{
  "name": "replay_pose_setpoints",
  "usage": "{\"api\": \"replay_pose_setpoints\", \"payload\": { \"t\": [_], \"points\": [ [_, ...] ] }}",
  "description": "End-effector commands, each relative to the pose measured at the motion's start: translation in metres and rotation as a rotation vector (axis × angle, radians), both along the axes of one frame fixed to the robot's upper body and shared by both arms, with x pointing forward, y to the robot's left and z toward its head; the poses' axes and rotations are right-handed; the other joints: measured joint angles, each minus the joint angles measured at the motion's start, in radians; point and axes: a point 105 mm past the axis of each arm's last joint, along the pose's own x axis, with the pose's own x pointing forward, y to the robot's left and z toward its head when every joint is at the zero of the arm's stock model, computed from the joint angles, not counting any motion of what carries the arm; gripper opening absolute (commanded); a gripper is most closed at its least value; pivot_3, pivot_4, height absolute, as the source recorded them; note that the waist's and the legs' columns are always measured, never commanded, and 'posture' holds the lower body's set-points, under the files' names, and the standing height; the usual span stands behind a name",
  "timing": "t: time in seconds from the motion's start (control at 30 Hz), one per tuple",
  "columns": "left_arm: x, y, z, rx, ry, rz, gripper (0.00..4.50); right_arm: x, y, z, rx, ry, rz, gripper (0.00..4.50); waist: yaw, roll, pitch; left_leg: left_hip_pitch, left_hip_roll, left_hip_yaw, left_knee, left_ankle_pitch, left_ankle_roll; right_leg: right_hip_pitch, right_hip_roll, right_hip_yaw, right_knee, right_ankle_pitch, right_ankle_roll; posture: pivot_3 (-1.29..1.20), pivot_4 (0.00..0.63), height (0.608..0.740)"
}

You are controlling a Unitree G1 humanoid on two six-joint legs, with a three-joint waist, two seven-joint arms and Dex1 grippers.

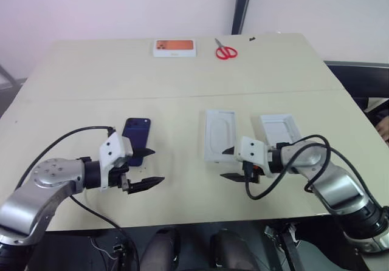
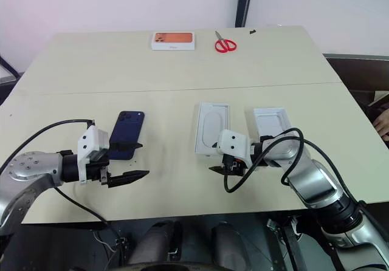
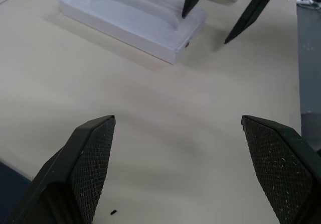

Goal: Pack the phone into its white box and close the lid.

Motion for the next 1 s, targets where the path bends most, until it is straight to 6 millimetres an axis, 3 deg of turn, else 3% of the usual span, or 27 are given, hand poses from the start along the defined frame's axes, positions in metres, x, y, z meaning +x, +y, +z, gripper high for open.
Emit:
{"api": "replay_pose_setpoints", "payload": {
  "t": [0.03, 0.07, 0.23, 0.4, 0.67, 1.0],
  "points": [
    [-0.005, -0.007, 0.005, 0.002, -0.052, -0.052, 4.24, 0.000, 0.004, -0.001, -0.014, -0.036, 0.009, 2.91, 0.001, 0.000, 0.000, 0.000, 0.000, 0.000, 0.000, 0.000, 0.000, 0.000, 0.000, 0.000, 0.000, 0.000, 0.000, 0.00, 0.150, 0.740],
    [-0.005, -0.007, 0.004, 0.004, -0.052, -0.053, 4.24, 0.000, 0.003, -0.004, -0.031, -0.043, 0.012, 2.58, 0.001, 0.000, 0.000, 0.000, 0.000, 0.000, 0.000, 0.000, 0.000, 0.000, 0.000, 0.000, 0.000, 0.000, 0.000, 0.00, 0.150, 0.740],
    [-0.005, -0.005, 0.001, 0.010, -0.053, -0.039, 4.24, 0.000, 0.002, -0.008, -0.059, -0.058, 0.029, 0.03, 0.001, 0.000, 0.000, 0.000, 0.000, 0.000, 0.000, 0.000, 0.000, 0.000, 0.000, 0.000, 0.000, 0.000, 0.000, 0.00, 0.150, 0.740],
    [-0.004, -0.002, -0.001, 0.015, -0.052, -0.016, 4.24, -0.002, 0.004, -0.005, -0.069, -0.088, 0.068, 0.03, 0.001, 0.000, 0.000, 0.000, 0.000, 0.000, 0.000, 0.000, 0.000, 0.000, 0.000, 0.000, 0.000, 0.000, 0.000, 0.00, 0.150, 0.740],
    [0.000, 0.014, -0.004, 0.004, -0.043, 0.075, 4.24, -0.027, 0.028, -0.005, 0.005, -0.019, 0.209, 0.03, 0.000, 0.000, 0.000, 0.000, 0.000, 0.000, 0.000, 0.000, 0.000, 0.001, 0.000, 0.000, 0.000, 0.000, 0.000, 0.00, 0.150, 0.740],
    [0.001, 0.020, -0.003, -0.002, -0.044, 0.117, 4.24, -0.016, 0.046, -0.010, 0.005, -0.038, 0.228, 0.03, 0.002, 0.000, 0.000, 0.000, 0.000, 0.000, 0.000, 0.000, 0.000, 0.001, 0.000, 0.000, 0.000, 0.000, 0.000, 0.00, 0.150, 0.740]
  ]
}}
